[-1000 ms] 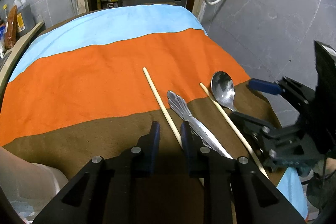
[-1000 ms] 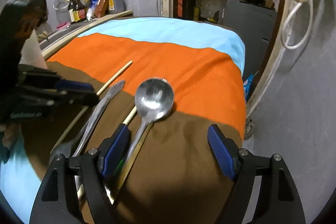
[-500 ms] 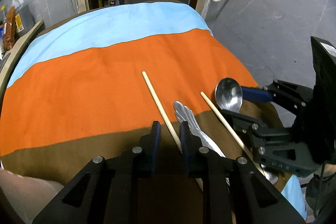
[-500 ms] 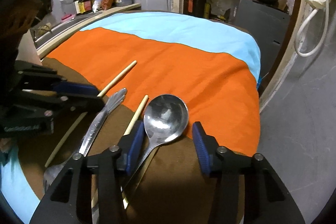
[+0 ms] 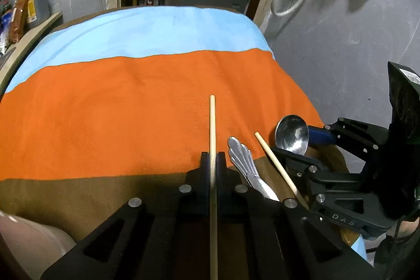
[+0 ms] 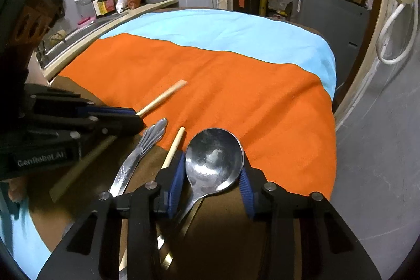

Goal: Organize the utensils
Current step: 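Close the left tool on a chopstick while the right tool closes on the metal spoon, then lift the chopstick and spoon and lower both into the white caddy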

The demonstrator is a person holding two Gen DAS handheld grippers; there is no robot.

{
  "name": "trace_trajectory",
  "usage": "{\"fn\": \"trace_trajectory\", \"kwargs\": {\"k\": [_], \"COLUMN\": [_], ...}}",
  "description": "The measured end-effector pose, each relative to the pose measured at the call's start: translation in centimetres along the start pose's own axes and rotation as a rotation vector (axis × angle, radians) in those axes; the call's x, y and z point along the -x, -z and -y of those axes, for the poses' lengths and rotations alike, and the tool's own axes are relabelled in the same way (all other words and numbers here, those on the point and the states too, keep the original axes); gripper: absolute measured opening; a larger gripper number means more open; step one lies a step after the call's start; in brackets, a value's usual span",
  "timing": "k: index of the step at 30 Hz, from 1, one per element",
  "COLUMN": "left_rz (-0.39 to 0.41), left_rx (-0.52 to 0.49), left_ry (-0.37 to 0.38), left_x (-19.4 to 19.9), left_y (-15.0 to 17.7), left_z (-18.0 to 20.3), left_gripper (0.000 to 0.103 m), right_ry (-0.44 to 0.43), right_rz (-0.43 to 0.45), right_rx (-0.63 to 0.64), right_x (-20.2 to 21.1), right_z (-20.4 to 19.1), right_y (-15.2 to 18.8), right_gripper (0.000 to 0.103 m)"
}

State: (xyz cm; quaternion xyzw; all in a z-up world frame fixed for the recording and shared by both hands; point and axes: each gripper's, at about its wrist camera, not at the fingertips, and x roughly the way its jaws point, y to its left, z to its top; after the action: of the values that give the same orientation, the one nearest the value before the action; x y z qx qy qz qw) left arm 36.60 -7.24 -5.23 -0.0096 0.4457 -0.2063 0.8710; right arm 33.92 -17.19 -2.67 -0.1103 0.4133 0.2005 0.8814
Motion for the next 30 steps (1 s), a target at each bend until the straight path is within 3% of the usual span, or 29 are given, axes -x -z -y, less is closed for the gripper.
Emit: {"fn": "trace_trajectory", "kwargs": {"k": [5, 8, 17, 21, 25, 27, 30], "left_rz": [0.057, 0.114, 0.412, 0.534, 0.620, 0.639, 0.650], "left_rx": [0.027, 0.028, 0.000, -0.002, 0.014, 0.021, 0.047], "left_ry": [0.048, 0.080, 0.212, 0.217, 0.242, 0.230, 0.229], "left_x": [1.7, 3.2, 10.3, 12.8, 15.4, 16.4, 17.3], "left_y": [0.8, 1.1, 3.6, 4.3, 4.5, 4.4, 4.5], "left_z": [0.0, 0.2, 1.0, 1.2, 0.7, 0.3, -0.8], "left_gripper": [0.002, 0.002, 0.002, 0.002, 0.002, 0.002, 0.002], "right_ry": [0.072, 0.122, 0.249, 0.275, 0.258, 0.252, 0.210], "right_rz": [0.035, 0.105, 0.358, 0.451, 0.529, 0.550, 0.551], "right_rx": [0.055, 0.081, 0.133, 0.122, 0.070, 0.067, 0.049], "right_x": [0.7, 2.0, 6.6, 8.1, 9.9, 10.5, 10.5], "right_z": [-1.0, -1.5, -4.0, -4.8, -4.9, -5.2, -5.3], "right_y": [0.2, 0.5, 2.3, 2.7, 2.5, 2.0, 1.2], "right_gripper": [0.035, 0.035, 0.034, 0.034, 0.025, 0.006, 0.005]}}
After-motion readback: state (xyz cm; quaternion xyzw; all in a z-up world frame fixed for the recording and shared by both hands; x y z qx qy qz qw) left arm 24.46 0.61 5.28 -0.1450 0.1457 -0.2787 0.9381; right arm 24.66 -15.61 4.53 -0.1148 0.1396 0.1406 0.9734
